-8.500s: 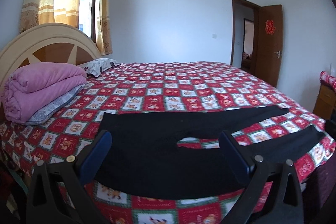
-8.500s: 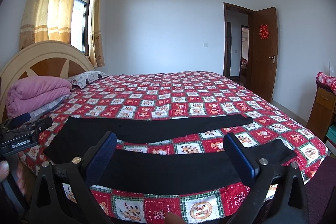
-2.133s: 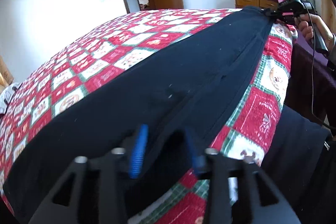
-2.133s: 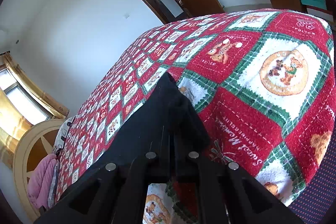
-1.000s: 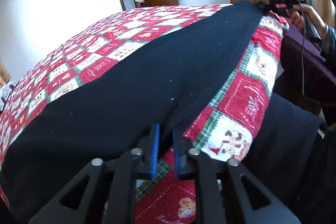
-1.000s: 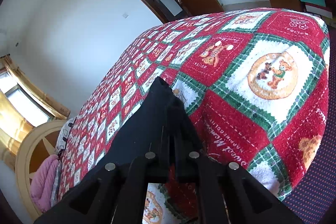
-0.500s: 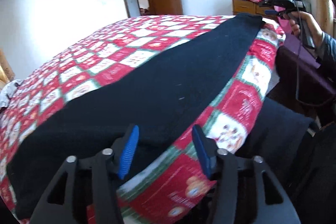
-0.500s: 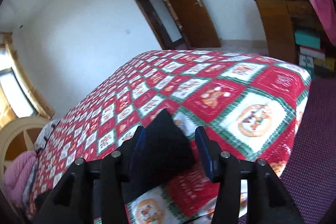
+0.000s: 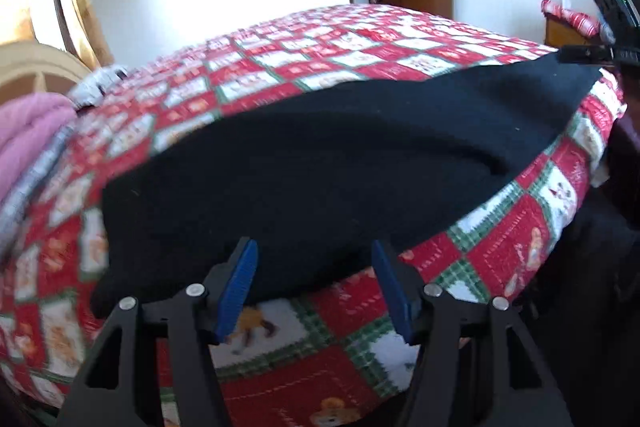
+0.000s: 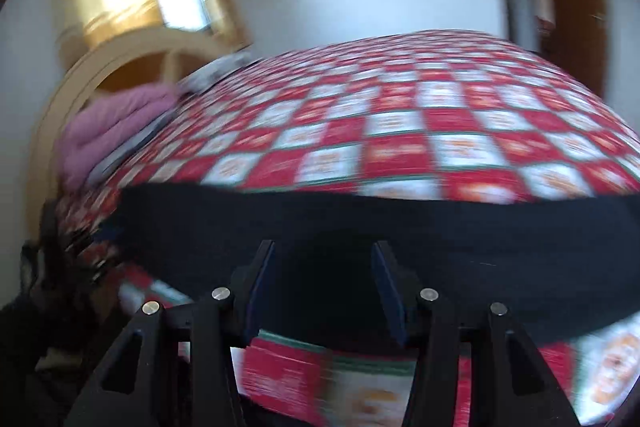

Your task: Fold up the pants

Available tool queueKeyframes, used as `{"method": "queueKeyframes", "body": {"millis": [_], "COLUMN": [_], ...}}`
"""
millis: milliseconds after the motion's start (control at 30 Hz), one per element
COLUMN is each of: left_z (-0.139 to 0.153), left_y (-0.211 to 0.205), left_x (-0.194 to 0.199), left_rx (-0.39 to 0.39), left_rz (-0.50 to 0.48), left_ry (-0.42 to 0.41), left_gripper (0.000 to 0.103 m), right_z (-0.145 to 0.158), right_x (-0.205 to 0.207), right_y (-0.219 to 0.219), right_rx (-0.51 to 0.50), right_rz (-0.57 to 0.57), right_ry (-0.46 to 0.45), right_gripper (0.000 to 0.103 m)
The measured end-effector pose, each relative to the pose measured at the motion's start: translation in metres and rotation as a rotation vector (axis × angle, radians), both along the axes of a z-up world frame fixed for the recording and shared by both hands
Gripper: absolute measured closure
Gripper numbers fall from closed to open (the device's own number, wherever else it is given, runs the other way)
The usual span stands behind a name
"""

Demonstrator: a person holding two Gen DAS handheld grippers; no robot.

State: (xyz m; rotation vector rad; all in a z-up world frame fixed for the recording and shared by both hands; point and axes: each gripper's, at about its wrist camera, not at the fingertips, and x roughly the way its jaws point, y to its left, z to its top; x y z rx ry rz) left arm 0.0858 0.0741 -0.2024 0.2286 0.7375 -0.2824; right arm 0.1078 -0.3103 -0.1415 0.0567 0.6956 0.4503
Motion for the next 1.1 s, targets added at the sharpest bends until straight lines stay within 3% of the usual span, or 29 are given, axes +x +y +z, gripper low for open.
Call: {"method": "queueKeyframes", "body": {"millis": [200,300,400,567,633,733,767,833,1000,1100], "left_z": [-0.009,-0.008,-0.01,-0.011,-0.01,-0.006,-0.005,-0.006,0.0,0.0], "left_y": [-0.024,-0.029,-0.034,-0.029,-0.026,-0.018,-0.015,-0.013,-0.011,-0.014], "left_x": [0.003,0.003,0.005,0.005,0.006,0.009,0.01,0.009,0.0,-0.01], "left_rx": [0.096,0.114,0.137,0.08,0.063,-0.009,-0.022,-0.027,-0.02,0.055], "left_rz": [-0.048,-0.071,-0.103,-0.116,-0.103,-0.091,-0.093,-0.095,-0.13,-0.169], "left_ry": [-0.063,-0.078,-0.078,-0.058,-0.056,-0.026,-0.02,-0.017,-0.019,-0.028], "left_gripper": [0.041,0.041,0.049,0.062,0.077,0.094,0.095,0.097,0.097,0.097], "right_z": [-0.026,-0.043,-0.056,-0.069,-0.074,-0.08,-0.08,-0.078,-0.071,-0.068], "right_x": [-0.003,-0.013,-0.023,-0.027,-0.019,-0.008,-0.007,-0.004,-0.003,-0.004], "right_y": [0.107,0.139,0.156,0.152,0.146,0.14,0.138,0.136,0.132,0.129], "right_rx": [-0.112,-0.159,-0.237,-0.312,-0.312,-0.314,-0.305,-0.296,-0.283,-0.291], "right_rz": [0.241,0.326,0.375,0.35,0.327,0.296,0.292,0.285,0.281,0.284], "right_ry": [-0.009,-0.004,-0.027,-0.05,-0.033,-0.001,0.006,0.012,0.013,0.014], "right_gripper": [0.052,0.052,0.052,0.053,0.069,0.081,0.083,0.098,0.102,0.102]}}
